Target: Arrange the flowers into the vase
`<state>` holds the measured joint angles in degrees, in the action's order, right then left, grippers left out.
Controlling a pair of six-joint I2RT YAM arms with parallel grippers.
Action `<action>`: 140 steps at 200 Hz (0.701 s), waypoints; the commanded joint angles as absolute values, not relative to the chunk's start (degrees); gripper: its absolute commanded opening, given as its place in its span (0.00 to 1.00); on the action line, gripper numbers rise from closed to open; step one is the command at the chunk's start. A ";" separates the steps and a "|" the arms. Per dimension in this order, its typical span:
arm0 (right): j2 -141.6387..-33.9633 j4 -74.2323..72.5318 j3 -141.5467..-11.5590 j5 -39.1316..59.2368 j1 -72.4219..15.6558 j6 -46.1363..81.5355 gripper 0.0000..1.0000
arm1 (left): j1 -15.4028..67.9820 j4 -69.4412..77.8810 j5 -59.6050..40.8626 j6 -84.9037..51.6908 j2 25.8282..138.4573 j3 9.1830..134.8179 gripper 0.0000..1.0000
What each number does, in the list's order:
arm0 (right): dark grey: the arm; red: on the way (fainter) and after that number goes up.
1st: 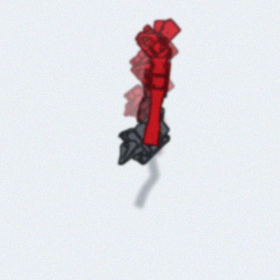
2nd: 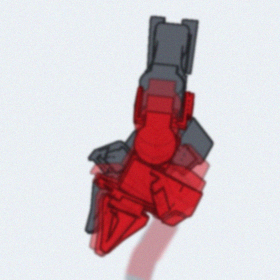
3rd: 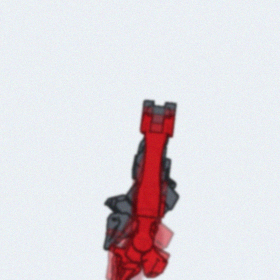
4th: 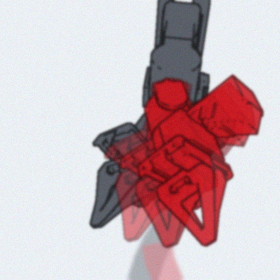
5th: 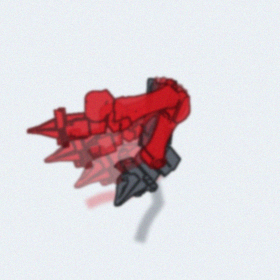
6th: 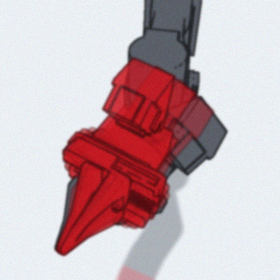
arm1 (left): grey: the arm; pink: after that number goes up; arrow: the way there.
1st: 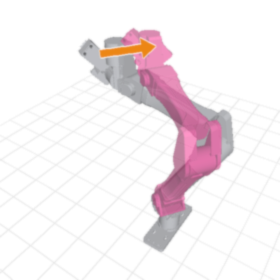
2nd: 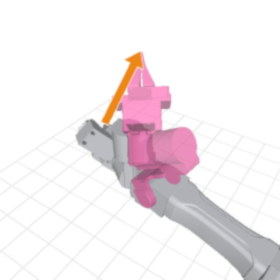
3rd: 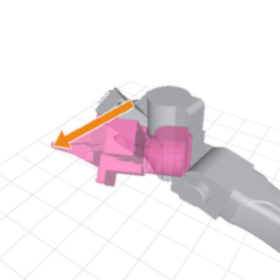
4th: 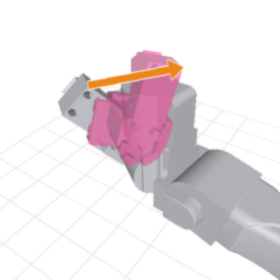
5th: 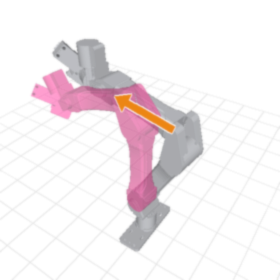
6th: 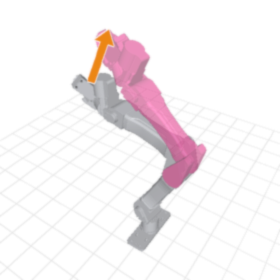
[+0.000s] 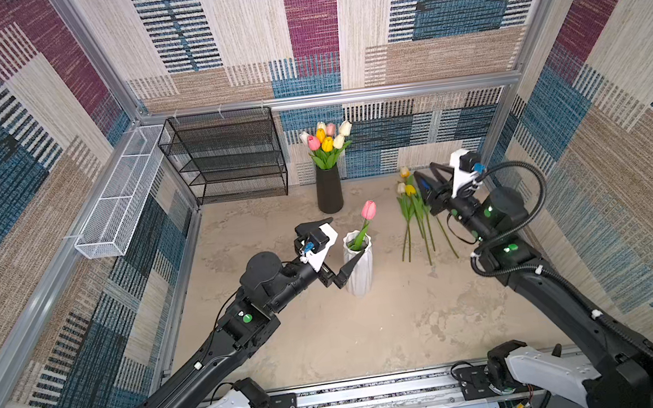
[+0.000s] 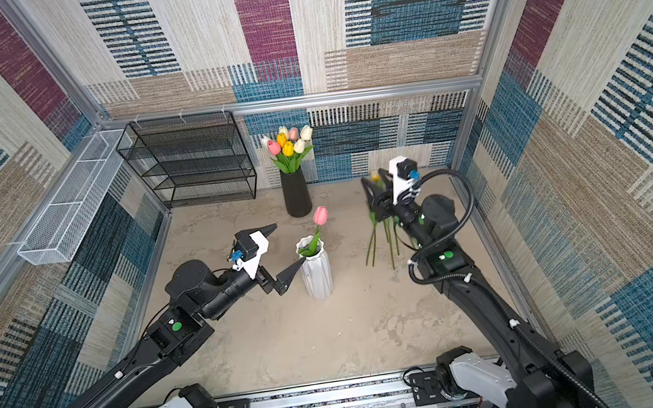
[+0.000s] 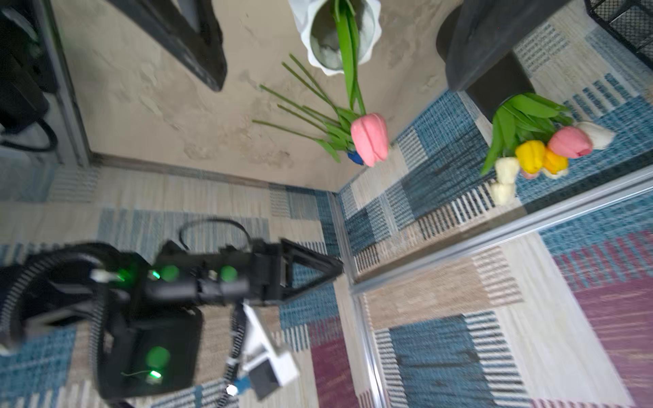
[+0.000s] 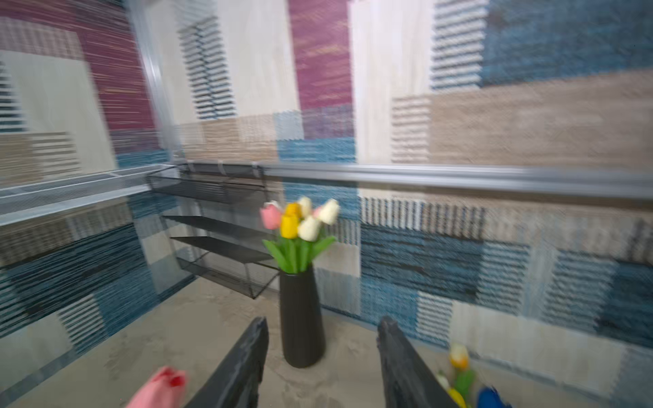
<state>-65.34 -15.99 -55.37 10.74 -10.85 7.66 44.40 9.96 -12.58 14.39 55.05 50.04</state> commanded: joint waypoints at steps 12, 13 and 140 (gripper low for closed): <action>-78.77 11.97 -66.76 10.61 -4.61 14.41 0.35 | 47.12 -1.82 -19.28 19.25 56.43 51.04 0.99; -79.02 12.53 -67.13 10.62 -4.46 14.28 0.34 | 47.20 -1.88 -19.35 19.20 56.47 51.01 0.98; -113.10 31.32 -82.91 7.66 -1.91 4.75 0.23 | 48.60 -0.01 -20.07 15.42 58.99 44.65 0.94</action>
<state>-111.00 29.26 -81.32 9.23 -1.45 6.31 48.53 -3.64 -19.81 16.64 58.33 45.34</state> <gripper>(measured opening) 0.216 0.942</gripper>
